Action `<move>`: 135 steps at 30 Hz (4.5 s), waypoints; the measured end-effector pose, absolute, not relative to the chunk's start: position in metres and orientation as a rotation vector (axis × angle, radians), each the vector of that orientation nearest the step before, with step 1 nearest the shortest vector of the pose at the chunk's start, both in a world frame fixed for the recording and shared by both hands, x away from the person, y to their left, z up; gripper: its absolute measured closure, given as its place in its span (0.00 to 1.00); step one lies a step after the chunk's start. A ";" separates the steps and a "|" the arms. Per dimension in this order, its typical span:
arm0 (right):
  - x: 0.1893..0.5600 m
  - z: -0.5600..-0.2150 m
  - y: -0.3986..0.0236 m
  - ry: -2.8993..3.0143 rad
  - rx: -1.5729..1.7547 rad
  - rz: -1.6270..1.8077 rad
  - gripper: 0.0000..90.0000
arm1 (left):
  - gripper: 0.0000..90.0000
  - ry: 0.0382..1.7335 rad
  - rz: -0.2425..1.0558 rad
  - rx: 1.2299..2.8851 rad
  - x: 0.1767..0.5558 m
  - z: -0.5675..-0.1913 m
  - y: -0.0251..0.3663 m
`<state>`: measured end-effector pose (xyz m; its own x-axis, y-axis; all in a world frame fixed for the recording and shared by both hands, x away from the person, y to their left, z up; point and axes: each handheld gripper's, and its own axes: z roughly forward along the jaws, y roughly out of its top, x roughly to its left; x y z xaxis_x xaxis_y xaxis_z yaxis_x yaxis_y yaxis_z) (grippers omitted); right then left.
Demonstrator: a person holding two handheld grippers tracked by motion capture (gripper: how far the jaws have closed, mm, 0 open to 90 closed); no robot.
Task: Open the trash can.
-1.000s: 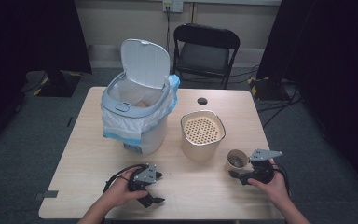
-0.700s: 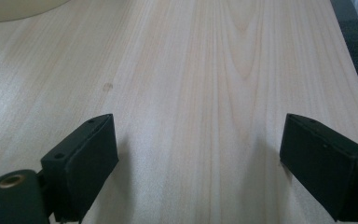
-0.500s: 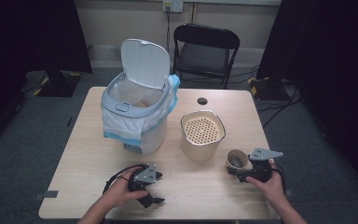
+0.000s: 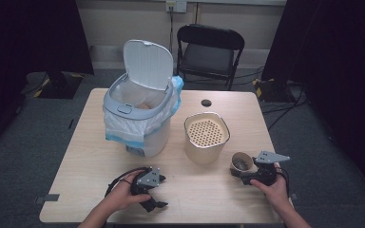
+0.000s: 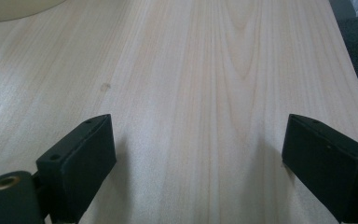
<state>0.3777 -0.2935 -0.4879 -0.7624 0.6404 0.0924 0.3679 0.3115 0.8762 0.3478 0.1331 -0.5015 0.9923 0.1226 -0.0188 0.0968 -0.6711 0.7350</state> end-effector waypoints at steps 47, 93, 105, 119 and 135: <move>0.434 -0.440 -0.294 2.300 0.935 1.305 0.30 | 0.09 0.144 0.040 2.327 0.348 -0.501 0.133; 0.522 -0.390 -0.276 2.279 0.923 1.223 0.30 | 0.09 0.144 0.041 2.326 0.348 -0.501 0.133; 0.539 -0.372 -0.269 2.245 0.906 1.214 0.30 | 0.09 0.136 0.061 2.327 0.348 -0.500 0.133; 0.555 -0.361 -0.263 2.185 0.811 1.197 0.30 | 0.09 0.136 0.059 2.329 0.348 -0.500 0.133; 0.552 -0.349 -0.243 2.156 0.608 1.163 0.30 | 0.09 0.136 0.062 2.331 0.349 -0.500 0.134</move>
<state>0.5522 -0.2431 -0.3487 -0.7101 0.6402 -0.2930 0.1067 0.5092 0.8540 0.3486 0.1335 -0.4999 0.9930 0.1177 0.0028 0.0793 -0.6866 0.7227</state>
